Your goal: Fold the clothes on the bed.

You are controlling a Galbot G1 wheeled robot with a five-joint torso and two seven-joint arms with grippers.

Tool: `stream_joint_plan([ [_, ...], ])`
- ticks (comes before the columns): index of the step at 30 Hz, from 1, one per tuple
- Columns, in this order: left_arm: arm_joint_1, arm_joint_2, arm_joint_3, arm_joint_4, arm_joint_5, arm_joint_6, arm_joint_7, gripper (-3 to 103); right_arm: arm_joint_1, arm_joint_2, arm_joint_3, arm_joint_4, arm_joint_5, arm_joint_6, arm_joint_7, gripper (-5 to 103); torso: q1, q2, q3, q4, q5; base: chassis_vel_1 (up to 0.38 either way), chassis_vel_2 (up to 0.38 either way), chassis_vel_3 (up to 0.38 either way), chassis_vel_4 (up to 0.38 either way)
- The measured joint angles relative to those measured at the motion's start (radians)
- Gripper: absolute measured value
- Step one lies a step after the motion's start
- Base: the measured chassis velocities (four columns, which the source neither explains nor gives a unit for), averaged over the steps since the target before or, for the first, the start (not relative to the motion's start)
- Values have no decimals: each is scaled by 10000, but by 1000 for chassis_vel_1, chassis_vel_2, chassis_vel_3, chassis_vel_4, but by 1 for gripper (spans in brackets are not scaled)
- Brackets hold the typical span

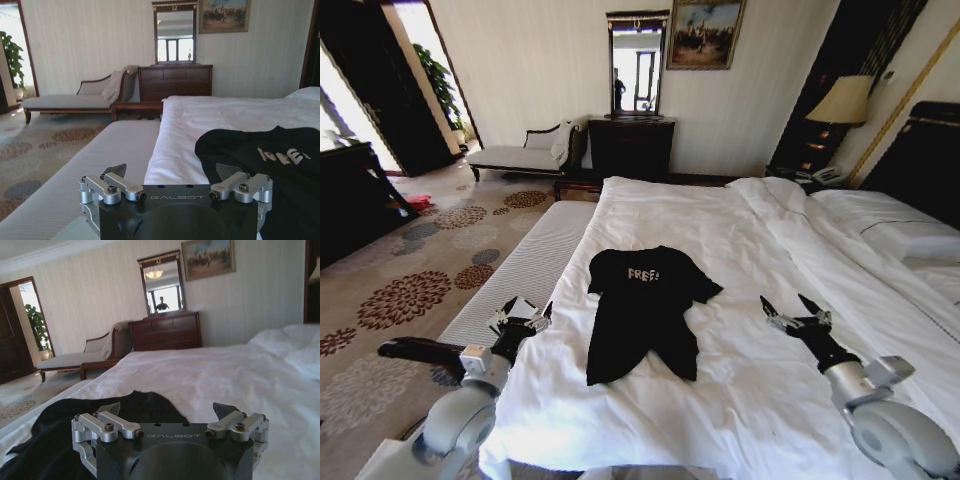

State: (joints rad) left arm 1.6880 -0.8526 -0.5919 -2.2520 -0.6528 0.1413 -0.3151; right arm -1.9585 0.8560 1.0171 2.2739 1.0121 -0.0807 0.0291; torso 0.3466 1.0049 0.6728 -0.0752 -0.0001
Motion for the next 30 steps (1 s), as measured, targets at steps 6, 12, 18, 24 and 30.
stream_joint_plan([
  [6, 20, 315, -35, -281, -1782, 929, -214, 100, 627, -540, -430, 418, 3278, -2511, 567, 100, 1, -1, 2, 0, 2, 0, 0, 0, 0],
  [12, 316, 507, -167, -761, -3124, 1468, -444, 100, 1215, -932, -687, 400, 5525, -4447, 1539, 100, 1, -1, 1, 1, 1, 0, 0, 0, 0],
  [18, 591, 499, -336, -926, -3909, 1718, -632, 100, 1347, -804, -877, 387, 6038, -5389, 2071, 100, 2, -1, 2, 2, 2, 0, 0, 0, 0],
  [24, 448, 456, -27, -879, -5358, 2041, -840, 100, 1331, -550, -1029, 190, 5810, -5654, 2242, 100, 1, -1, 1, -1, 1, 0, 0, 0, 0],
  [30, 111, 278, 524, -906, -7024, 2561, -1359, 97, 1370, -617, -956, 126, 5608, -5619, 2251, 100, 2, -1, 1, -1, 2, 0, 0, 0, 0],
])
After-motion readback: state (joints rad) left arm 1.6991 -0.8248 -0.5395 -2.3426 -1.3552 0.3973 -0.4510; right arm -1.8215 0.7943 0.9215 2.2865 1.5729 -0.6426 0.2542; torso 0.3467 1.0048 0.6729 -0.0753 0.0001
